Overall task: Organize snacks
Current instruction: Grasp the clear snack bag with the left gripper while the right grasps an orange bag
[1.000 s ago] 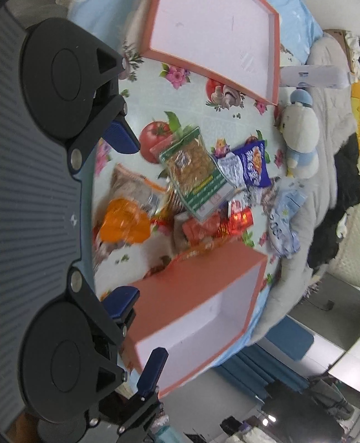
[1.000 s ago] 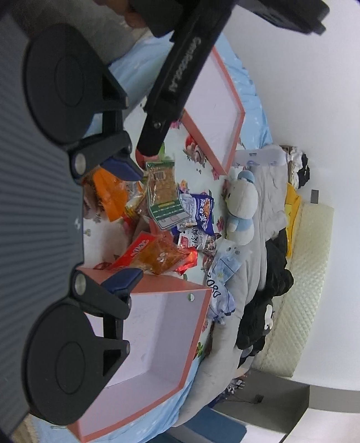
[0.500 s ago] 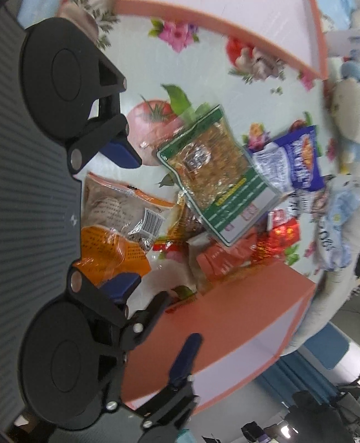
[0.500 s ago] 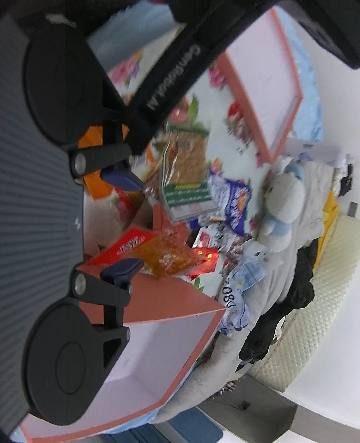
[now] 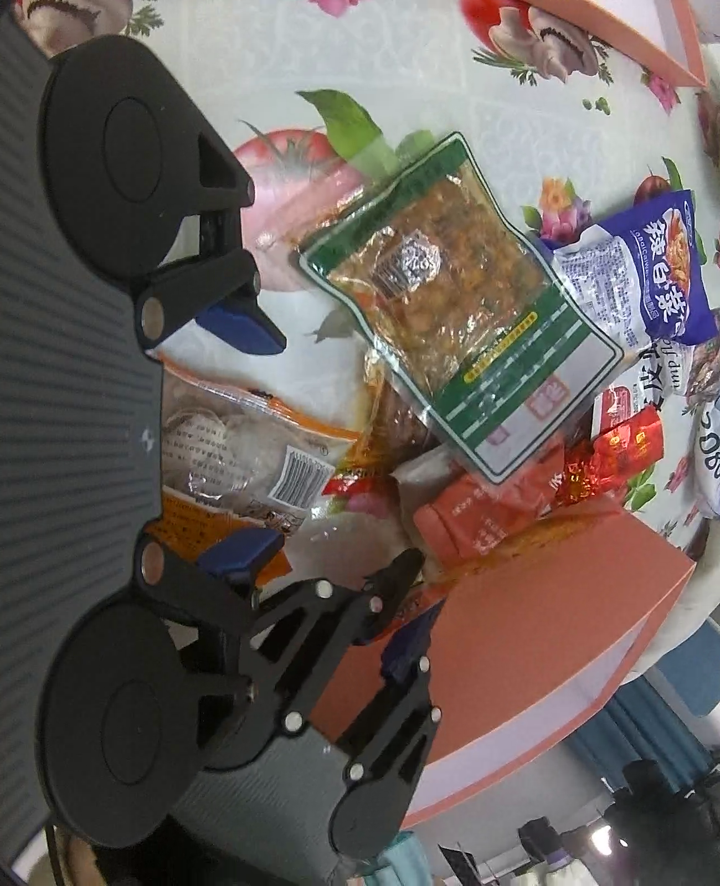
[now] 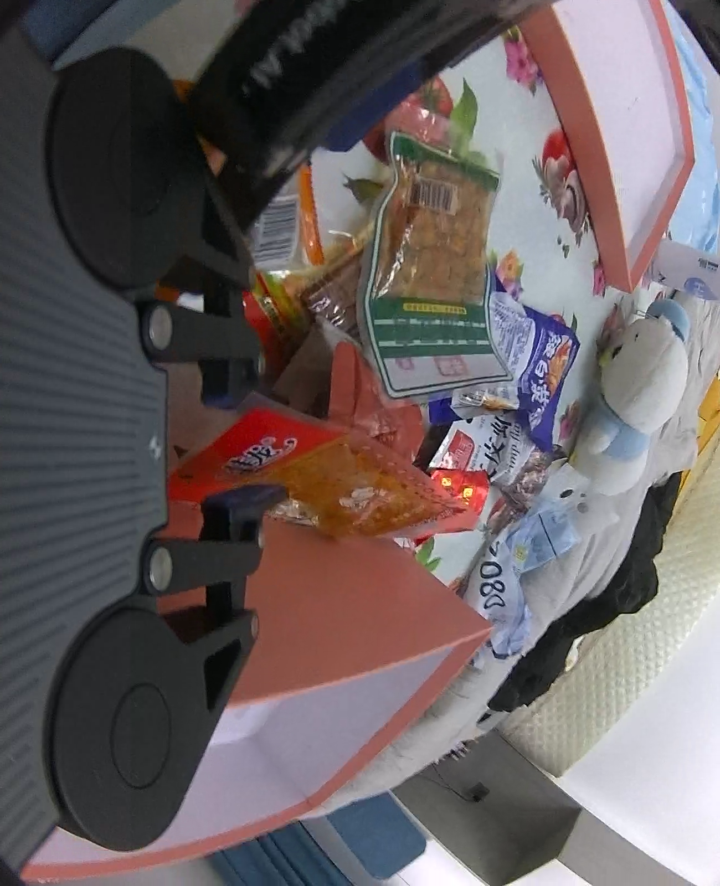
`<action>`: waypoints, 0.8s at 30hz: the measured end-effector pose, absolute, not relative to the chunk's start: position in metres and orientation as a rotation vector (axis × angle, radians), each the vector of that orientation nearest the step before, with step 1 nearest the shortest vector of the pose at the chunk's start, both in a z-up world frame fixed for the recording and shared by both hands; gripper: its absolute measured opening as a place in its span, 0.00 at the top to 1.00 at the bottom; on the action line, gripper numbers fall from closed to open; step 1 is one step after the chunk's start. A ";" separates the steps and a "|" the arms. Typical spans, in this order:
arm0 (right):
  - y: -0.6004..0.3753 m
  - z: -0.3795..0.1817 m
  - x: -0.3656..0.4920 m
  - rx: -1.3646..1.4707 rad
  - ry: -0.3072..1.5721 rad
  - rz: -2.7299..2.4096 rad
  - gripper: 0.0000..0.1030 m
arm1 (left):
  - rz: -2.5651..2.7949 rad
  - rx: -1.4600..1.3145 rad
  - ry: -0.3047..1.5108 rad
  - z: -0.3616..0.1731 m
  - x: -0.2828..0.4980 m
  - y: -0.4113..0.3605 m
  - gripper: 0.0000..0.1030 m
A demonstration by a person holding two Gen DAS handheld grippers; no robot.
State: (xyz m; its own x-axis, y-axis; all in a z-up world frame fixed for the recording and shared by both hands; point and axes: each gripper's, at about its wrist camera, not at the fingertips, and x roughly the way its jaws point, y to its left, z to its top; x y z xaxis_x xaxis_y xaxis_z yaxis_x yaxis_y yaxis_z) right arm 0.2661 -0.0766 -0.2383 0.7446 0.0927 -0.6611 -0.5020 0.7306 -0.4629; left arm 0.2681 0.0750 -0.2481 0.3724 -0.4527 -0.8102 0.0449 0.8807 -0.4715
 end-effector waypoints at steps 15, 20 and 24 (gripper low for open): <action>-0.099 -0.210 0.276 -0.417 0.700 0.359 0.97 | -0.319 -0.442 1.134 -0.239 0.260 0.069 0.69; -0.104 -0.190 0.269 -0.351 0.689 0.378 0.97 | -0.241 -0.441 1.096 -0.225 0.246 0.069 0.72; -0.110 -0.175 0.263 -0.288 0.696 0.392 0.97 | -0.142 -0.453 1.042 -0.209 0.234 0.077 0.73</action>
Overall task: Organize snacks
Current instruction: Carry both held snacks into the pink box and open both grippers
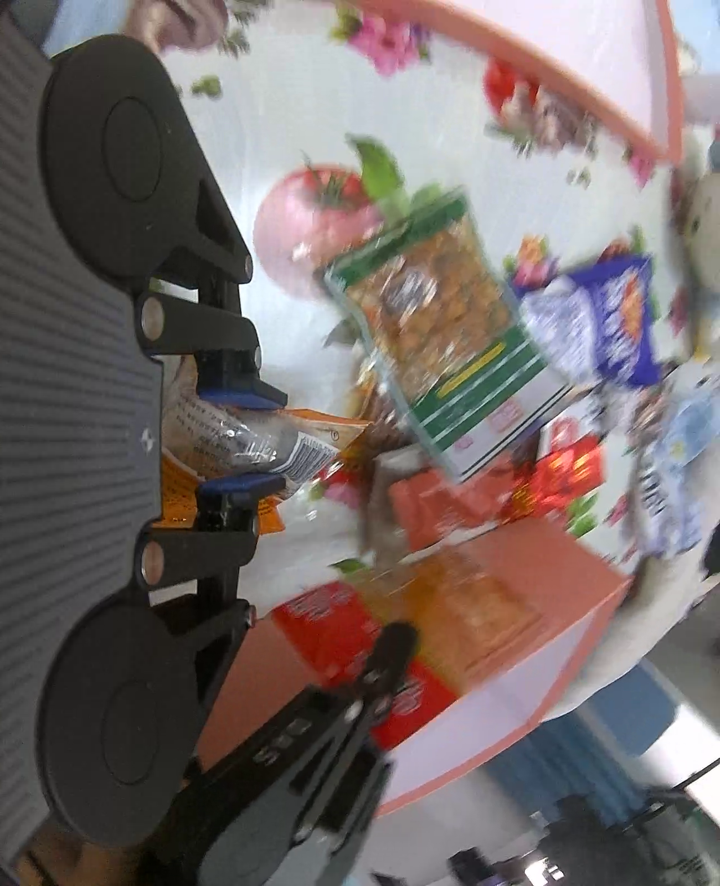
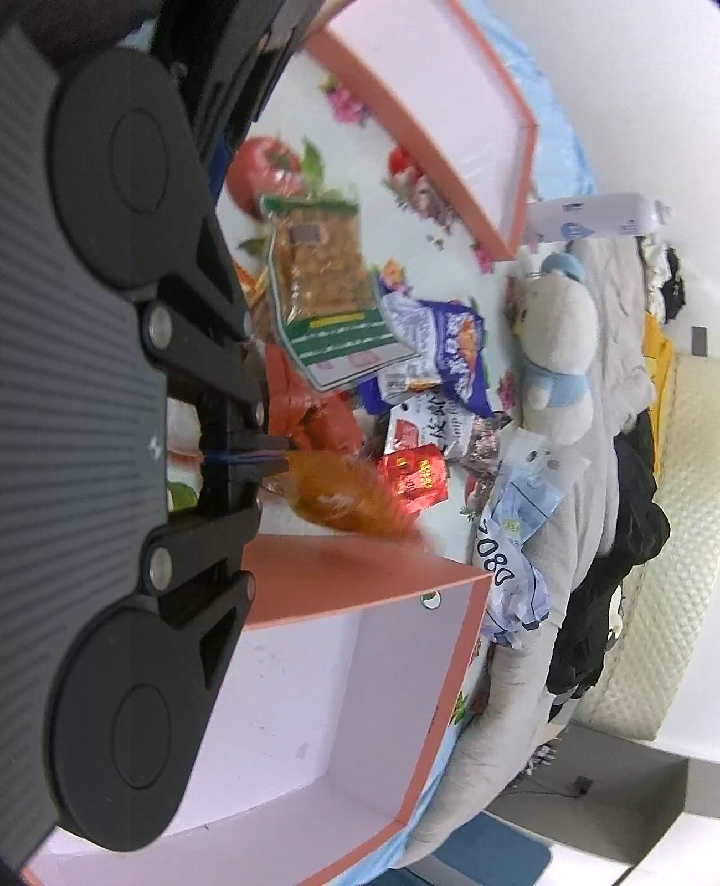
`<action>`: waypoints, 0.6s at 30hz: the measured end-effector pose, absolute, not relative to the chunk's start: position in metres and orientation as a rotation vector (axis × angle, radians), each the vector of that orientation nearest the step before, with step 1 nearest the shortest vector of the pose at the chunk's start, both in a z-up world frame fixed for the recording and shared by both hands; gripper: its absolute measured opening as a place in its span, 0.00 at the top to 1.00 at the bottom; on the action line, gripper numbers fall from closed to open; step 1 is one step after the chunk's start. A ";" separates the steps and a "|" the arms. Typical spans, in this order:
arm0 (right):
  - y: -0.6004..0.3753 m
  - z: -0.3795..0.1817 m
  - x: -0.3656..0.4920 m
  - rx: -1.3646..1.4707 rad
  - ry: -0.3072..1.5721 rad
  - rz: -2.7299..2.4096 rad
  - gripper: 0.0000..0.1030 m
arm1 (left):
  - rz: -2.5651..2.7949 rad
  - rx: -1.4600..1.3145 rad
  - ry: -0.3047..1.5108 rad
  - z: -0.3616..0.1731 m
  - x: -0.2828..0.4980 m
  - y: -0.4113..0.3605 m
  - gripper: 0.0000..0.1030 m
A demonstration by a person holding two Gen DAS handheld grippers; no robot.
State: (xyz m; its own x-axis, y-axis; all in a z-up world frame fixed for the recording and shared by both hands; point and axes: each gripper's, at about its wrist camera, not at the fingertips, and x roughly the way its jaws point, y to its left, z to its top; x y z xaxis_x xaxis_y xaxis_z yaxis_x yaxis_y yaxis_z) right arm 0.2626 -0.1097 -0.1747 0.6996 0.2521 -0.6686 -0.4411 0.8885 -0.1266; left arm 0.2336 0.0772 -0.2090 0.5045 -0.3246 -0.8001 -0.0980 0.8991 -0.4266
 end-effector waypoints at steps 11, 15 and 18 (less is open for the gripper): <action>-0.125 -0.132 0.230 -0.198 0.664 0.419 0.97 | -0.018 -0.471 0.910 -0.151 0.197 0.083 0.73; -0.134 -0.111 0.216 -0.184 0.624 0.410 0.97 | 0.000 -0.459 0.871 -0.129 0.180 0.080 0.73; -0.144 -0.095 0.203 -0.152 0.609 0.404 0.97 | 0.007 -0.464 0.848 -0.113 0.167 0.077 0.73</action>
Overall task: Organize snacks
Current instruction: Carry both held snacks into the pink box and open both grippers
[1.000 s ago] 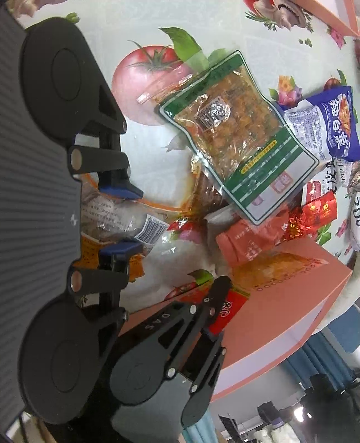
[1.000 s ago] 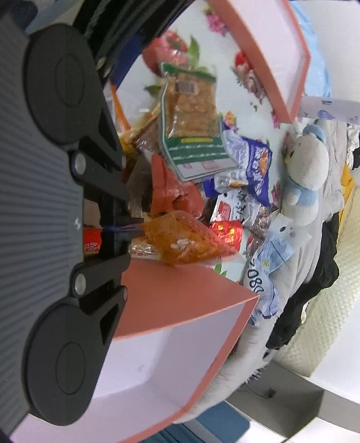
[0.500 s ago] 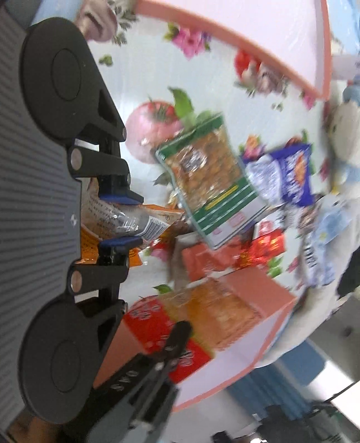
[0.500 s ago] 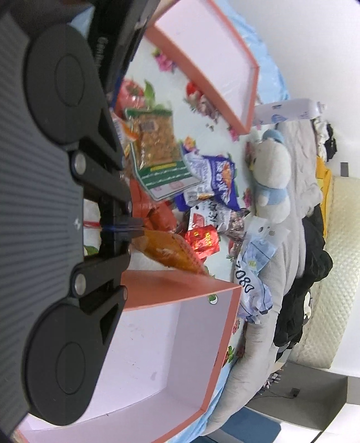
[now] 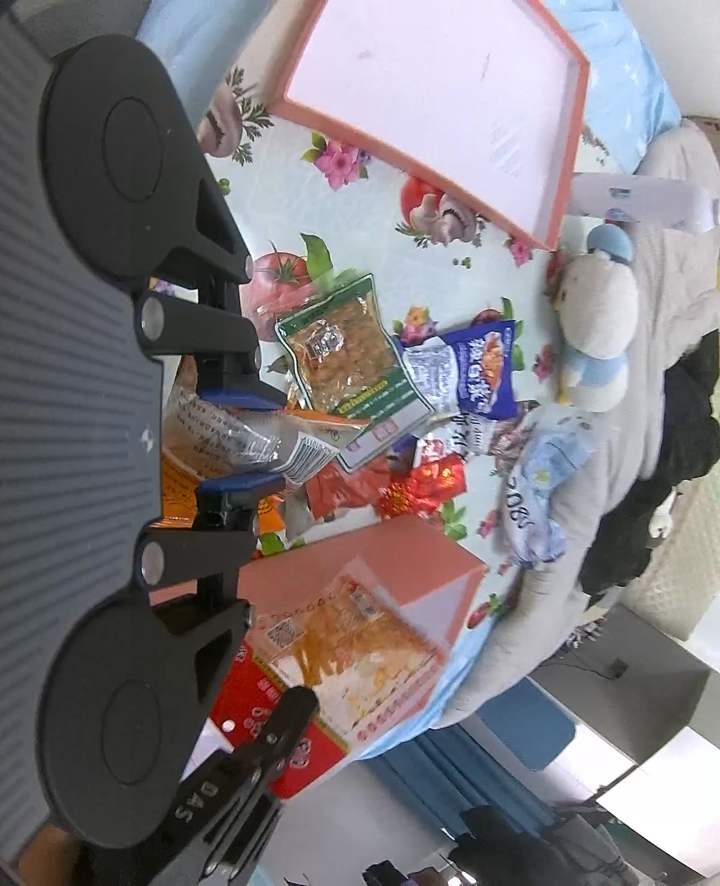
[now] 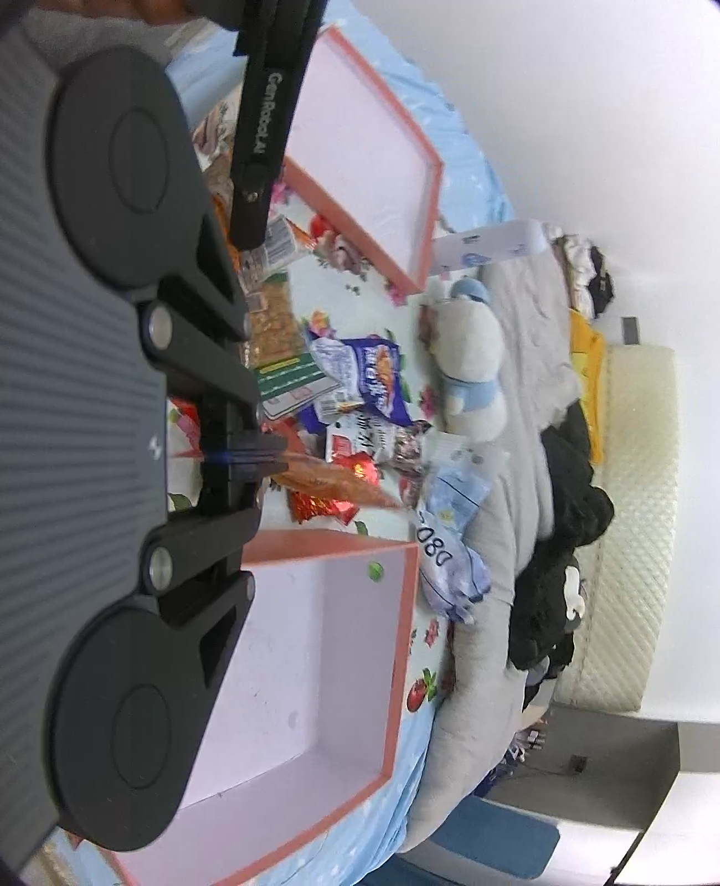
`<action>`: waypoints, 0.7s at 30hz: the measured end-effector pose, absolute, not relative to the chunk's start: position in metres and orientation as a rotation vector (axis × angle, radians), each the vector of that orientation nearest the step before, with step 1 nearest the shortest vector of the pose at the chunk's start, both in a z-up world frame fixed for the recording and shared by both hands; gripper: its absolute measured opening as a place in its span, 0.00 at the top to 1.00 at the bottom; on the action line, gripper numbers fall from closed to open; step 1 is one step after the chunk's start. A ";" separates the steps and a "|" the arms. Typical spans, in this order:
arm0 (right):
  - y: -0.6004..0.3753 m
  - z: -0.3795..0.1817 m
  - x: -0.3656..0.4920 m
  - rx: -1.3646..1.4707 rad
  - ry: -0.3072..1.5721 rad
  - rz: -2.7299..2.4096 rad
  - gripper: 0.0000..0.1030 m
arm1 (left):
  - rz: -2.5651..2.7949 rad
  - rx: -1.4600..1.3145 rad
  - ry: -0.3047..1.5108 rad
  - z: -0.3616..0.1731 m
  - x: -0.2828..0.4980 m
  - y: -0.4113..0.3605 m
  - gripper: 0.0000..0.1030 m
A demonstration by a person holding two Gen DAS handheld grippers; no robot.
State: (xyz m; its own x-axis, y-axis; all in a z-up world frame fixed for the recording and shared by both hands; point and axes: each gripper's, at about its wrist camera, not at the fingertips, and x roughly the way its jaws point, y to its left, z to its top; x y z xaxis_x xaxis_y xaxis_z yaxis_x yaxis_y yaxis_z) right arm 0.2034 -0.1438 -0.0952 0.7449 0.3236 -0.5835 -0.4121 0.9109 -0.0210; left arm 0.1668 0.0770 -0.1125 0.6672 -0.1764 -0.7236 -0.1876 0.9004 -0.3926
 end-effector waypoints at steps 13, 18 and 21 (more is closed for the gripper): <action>-0.186 -0.047 0.129 -0.114 0.506 0.350 0.97 | -0.062 -0.419 0.734 -0.043 0.114 0.033 0.73; -0.204 -0.037 0.110 -0.099 0.477 0.314 0.97 | -0.111 -0.407 0.699 -0.025 0.107 0.012 0.73; -0.215 -0.035 0.104 -0.089 0.472 0.289 0.97 | -0.136 -0.403 0.687 -0.018 0.109 0.000 0.73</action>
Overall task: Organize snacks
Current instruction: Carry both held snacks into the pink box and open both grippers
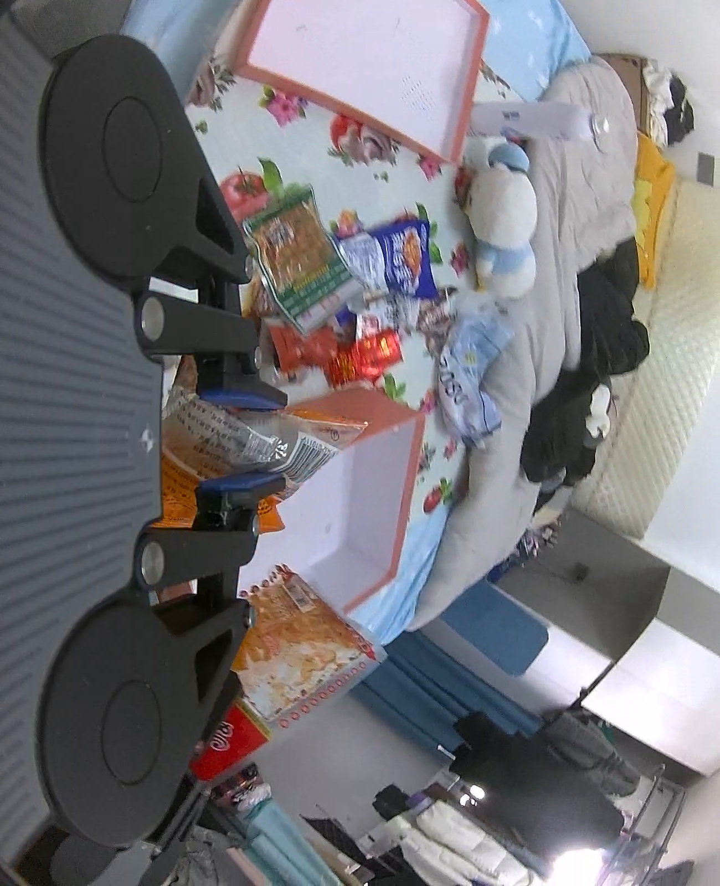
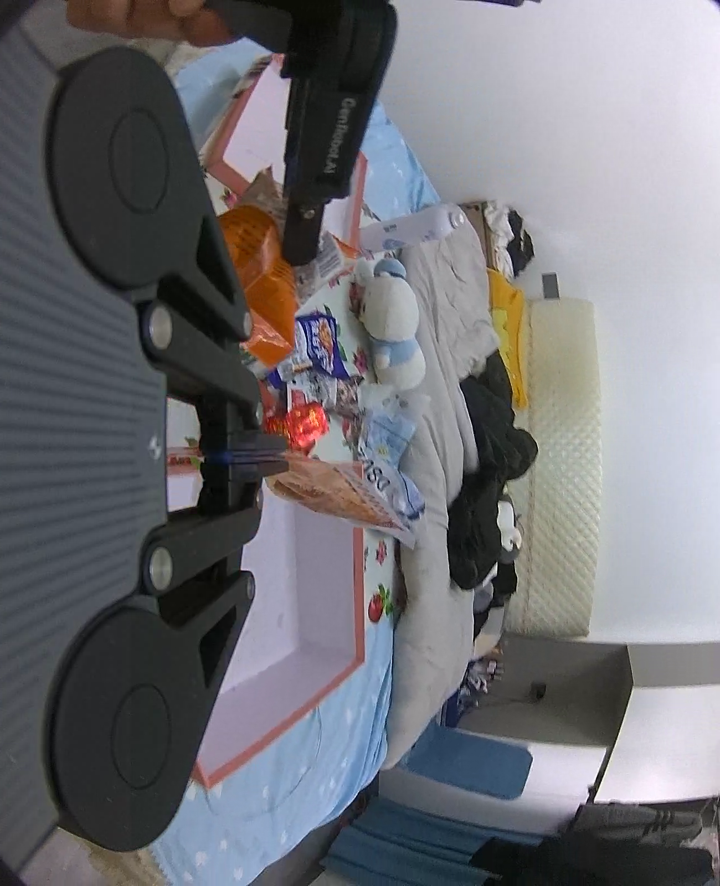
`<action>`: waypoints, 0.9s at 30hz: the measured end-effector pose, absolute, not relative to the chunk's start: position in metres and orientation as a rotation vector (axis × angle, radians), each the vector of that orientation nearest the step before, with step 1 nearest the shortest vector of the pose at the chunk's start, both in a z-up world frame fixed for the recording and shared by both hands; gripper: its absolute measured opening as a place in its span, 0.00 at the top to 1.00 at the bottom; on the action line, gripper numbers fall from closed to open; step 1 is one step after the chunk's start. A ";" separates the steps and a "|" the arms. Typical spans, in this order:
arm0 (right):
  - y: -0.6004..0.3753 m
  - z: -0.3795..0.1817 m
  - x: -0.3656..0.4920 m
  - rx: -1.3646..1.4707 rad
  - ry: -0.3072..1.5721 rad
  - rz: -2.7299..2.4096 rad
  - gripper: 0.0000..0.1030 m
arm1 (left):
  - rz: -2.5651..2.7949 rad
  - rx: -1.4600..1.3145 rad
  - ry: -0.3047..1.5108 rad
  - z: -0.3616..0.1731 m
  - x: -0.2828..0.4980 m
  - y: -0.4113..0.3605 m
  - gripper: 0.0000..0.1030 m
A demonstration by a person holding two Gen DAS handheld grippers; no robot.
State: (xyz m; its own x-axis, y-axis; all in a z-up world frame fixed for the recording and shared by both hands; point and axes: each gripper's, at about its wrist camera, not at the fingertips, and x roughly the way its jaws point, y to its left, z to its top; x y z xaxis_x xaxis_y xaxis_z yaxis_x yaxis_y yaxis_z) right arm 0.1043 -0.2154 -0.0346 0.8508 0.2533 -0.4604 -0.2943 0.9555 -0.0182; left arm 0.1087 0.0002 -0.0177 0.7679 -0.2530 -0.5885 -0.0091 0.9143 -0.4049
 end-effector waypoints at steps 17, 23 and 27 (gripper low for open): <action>-0.272 -0.048 0.172 -0.025 0.524 0.197 0.97 | -0.239 -0.381 0.759 -0.024 0.216 -0.068 0.73; -0.286 -0.065 0.225 -0.016 0.561 0.191 0.97 | -0.269 -0.356 0.822 -0.048 0.281 -0.092 0.73; -0.291 -0.082 0.254 -0.006 0.594 0.191 0.97 | -0.284 -0.330 0.866 -0.069 0.320 -0.107 0.73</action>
State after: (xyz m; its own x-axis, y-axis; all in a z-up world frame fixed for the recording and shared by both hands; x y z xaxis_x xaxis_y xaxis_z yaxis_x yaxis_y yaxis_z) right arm 0.2545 -0.2911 -0.0816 0.8117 0.1773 -0.5566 -0.1807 0.9823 0.0494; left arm 0.3204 -0.1073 -0.0692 0.6160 -0.3735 -0.6936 0.1095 0.9125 -0.3942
